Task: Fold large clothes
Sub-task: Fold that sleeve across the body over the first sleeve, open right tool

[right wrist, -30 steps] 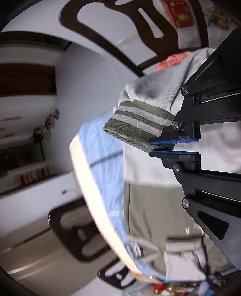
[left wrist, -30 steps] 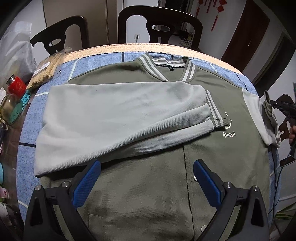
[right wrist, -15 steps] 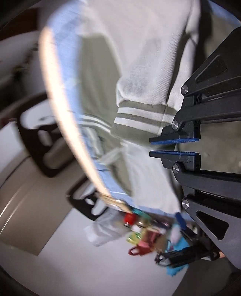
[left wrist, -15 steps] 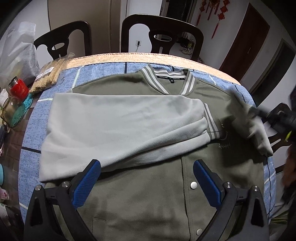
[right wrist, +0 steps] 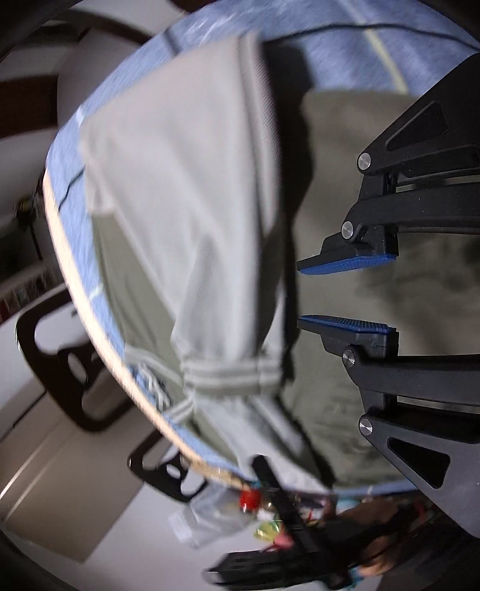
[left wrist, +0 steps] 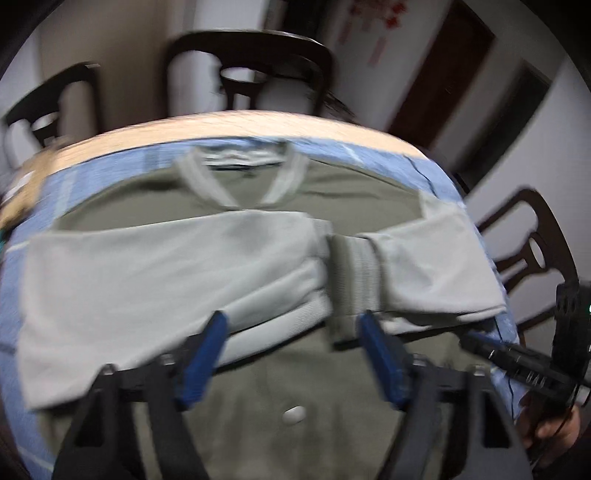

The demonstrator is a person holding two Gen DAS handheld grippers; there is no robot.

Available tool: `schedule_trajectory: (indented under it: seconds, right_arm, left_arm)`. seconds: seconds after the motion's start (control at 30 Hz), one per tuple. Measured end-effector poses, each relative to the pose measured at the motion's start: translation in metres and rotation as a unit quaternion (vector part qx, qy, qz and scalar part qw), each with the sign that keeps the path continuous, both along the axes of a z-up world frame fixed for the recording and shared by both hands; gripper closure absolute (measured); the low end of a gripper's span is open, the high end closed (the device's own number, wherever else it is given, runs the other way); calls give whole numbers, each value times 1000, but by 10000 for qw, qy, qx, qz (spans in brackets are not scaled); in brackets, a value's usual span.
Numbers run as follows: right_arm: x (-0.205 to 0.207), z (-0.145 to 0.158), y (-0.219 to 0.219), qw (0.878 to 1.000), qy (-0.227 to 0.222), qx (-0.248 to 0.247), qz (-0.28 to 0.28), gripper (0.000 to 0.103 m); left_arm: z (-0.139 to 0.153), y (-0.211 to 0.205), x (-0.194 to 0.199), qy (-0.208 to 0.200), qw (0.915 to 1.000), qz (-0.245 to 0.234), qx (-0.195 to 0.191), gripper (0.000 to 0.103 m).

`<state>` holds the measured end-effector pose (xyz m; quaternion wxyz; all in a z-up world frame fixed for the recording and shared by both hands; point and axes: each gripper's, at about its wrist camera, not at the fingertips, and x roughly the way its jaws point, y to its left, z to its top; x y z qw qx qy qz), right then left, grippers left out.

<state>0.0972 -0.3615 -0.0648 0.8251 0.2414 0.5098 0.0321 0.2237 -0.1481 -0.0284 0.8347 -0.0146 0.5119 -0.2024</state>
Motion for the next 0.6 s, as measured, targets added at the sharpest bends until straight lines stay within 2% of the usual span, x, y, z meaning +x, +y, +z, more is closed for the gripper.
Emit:
schedule_trajectory:
  seconds: [0.13, 0.23, 0.33, 0.47, 0.57, 0.6]
  right_arm:
    - [-18, -11, -9, 9997, 147, -171, -117, 79]
    - [-26, -19, -12, 9994, 199, -227, -174, 79]
    - [-31, -28, -18, 9991, 291, -144, -282, 79]
    - [-35, -41, -26, 9984, 392, -23, -398, 79]
    - [-36, -41, -28, 9986, 310, 51, -429, 79]
    - [-36, -40, -28, 9988, 297, 14, -396, 79]
  left_arm:
    - [-16, -43, 22, 94, 9993, -352, -26, 34]
    - [-34, -58, 36, 310, 9986, -420, -100, 34]
    - [-52, -64, 45, 465, 9982, -373, 95, 34]
    - [-58, -73, 45, 345, 9977, -408, 415, 35]
    - [-57, -77, 43, 211, 9967, -389, 681, 51]
    - [-56, -75, 42, 179, 9964, -346, 748, 61]
